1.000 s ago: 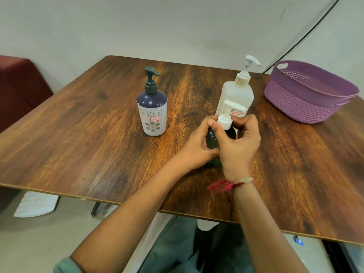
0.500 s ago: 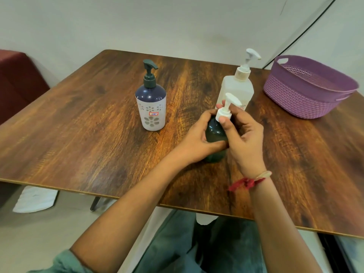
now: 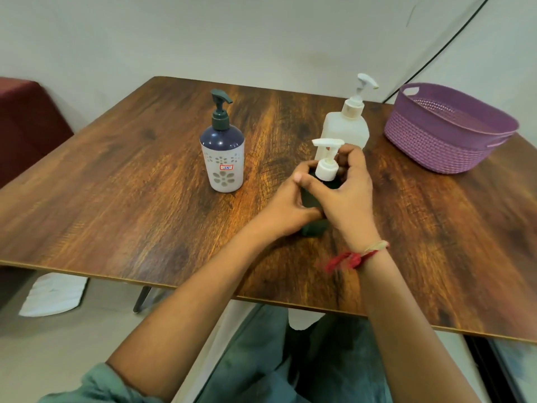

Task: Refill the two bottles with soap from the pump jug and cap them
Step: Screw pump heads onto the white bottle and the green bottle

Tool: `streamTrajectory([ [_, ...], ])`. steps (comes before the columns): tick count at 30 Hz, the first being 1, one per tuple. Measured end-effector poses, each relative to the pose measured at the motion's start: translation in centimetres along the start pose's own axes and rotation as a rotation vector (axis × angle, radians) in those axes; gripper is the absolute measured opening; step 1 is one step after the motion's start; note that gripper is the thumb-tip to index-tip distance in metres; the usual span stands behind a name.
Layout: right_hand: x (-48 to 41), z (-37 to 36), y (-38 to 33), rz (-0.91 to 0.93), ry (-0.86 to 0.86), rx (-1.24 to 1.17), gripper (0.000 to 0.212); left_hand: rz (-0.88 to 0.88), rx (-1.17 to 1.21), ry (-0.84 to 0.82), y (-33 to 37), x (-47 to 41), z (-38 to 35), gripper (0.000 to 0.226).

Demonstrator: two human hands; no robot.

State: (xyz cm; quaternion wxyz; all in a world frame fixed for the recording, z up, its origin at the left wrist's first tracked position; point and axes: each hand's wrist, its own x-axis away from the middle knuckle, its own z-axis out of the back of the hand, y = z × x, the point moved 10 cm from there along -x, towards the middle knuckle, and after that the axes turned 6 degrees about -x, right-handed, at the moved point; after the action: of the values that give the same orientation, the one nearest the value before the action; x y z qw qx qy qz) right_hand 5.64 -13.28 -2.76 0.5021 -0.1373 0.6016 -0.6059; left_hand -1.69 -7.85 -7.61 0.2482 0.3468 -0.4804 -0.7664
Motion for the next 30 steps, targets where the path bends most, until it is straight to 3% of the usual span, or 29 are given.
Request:
streamTrajectory([
  [3, 0.4, -0.1, 0.2, -0.002, -0.095, -0.090, 0.062, 0.007, 0.007, -0.012, 0.1, 0.2, -0.1, 0.069],
  [6, 0.4, 0.4, 0.5, -0.005, -0.145, -0.147, 0.047, 0.019, 0.010, -0.013, 0.1, 0.3, -0.2, 0.068],
  [12, 0.1, 1.7, 0.9, -0.035, 0.052, -0.180, 0.031, 0.018, 0.002, -0.002, -0.1, 0.2, 0.1, 0.064],
  [16, 0.3, 1.4, 0.6, -0.031, 0.121, -0.134, 0.037, 0.004, -0.013, 0.014, -0.1, 0.2, 0.2, 0.062],
  [20, 0.2, 0.5, 1.0, -0.065, -0.065, -0.238, 0.050, 0.008, -0.013, 0.000, -0.1, 0.2, 0.1, 0.064],
  [23, 0.2, 0.2, 1.0, -0.026, -0.194, -0.239, 0.047, 0.014, 0.010, 0.002, -0.2, 0.2, 0.0, 0.066],
  [25, 0.0, 0.8, 1.1, -0.009, -0.146, -0.190, 0.042, 0.020, 0.017, -0.001, -0.3, 0.2, -0.1, 0.066],
  [30, 0.6, 1.8, 0.6, -0.010, 0.154, -0.097, 0.030, 0.001, 0.000, 0.010, -0.2, 0.1, 0.0, 0.064],
])
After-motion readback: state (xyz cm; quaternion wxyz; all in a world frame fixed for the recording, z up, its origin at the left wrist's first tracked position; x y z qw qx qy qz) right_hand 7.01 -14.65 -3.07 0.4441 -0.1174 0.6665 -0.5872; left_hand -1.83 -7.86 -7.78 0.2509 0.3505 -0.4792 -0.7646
